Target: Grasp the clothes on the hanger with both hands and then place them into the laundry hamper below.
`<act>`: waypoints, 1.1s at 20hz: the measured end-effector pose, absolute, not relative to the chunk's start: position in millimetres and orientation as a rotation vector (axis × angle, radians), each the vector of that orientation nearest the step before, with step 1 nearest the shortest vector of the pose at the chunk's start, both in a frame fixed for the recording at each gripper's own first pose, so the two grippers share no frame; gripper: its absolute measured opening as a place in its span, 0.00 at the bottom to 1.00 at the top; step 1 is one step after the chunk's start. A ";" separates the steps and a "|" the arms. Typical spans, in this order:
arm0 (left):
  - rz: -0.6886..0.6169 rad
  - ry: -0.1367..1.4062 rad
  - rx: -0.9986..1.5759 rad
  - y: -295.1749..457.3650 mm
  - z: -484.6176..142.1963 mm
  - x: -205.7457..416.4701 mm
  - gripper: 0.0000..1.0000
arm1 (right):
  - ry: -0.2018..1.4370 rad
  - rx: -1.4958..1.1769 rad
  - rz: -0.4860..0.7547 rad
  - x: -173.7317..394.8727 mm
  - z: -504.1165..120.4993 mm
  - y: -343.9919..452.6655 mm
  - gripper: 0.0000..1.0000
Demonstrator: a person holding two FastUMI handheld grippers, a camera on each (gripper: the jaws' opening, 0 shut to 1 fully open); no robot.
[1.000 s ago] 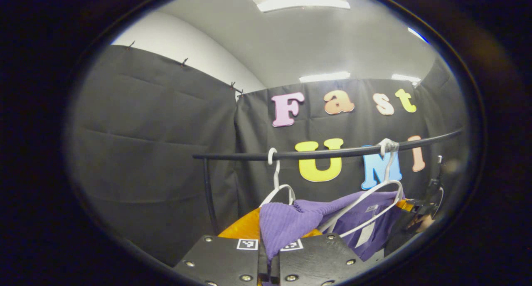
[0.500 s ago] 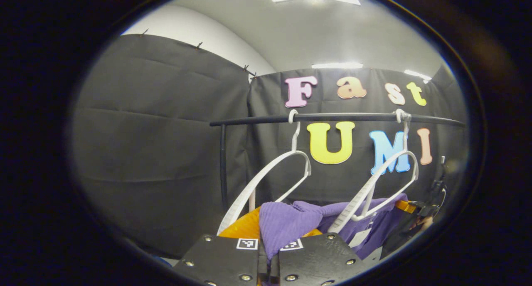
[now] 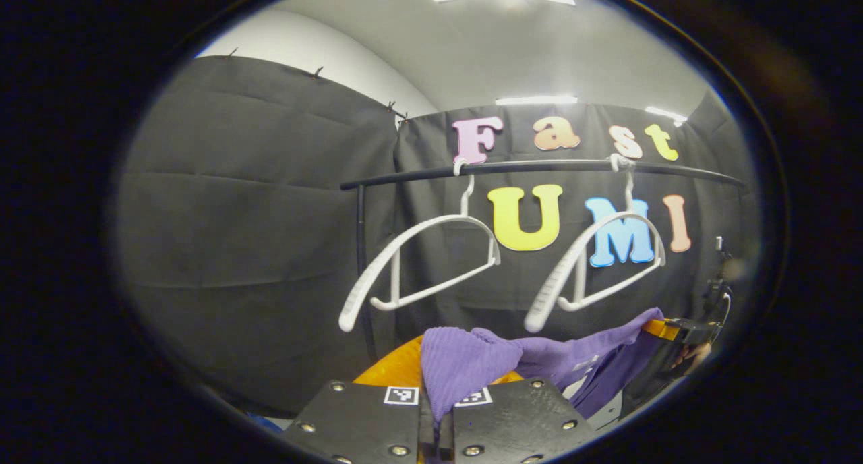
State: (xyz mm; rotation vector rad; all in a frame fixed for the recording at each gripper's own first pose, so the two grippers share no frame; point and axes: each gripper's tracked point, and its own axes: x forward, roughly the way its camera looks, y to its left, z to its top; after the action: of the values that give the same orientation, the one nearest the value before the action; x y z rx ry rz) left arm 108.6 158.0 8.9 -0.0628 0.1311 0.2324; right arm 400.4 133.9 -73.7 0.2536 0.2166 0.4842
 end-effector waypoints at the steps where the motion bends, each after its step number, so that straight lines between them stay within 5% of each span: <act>1: 0.213 0.131 -0.070 152.9 7.9 102.9 0.00 | 0.209 0.243 0.482 390.7 -68.6 130.1 0.03; 13: -0.041 0.104 -0.134 85.1 4.2 53.6 0.00 | 0.138 0.212 0.504 272.2 -9.5 129.0 0.03; 22: -0.181 0.144 -0.165 31.5 -34.3 16.8 0.00 | 0.184 0.193 0.562 185.7 -36.2 155.9 0.04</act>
State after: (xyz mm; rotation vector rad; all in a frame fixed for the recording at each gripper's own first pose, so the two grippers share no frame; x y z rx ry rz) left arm 16.8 31.5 -34.3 -0.1652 0.1439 -0.1814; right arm 185.7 155.9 -36.2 0.1926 0.1843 0.5617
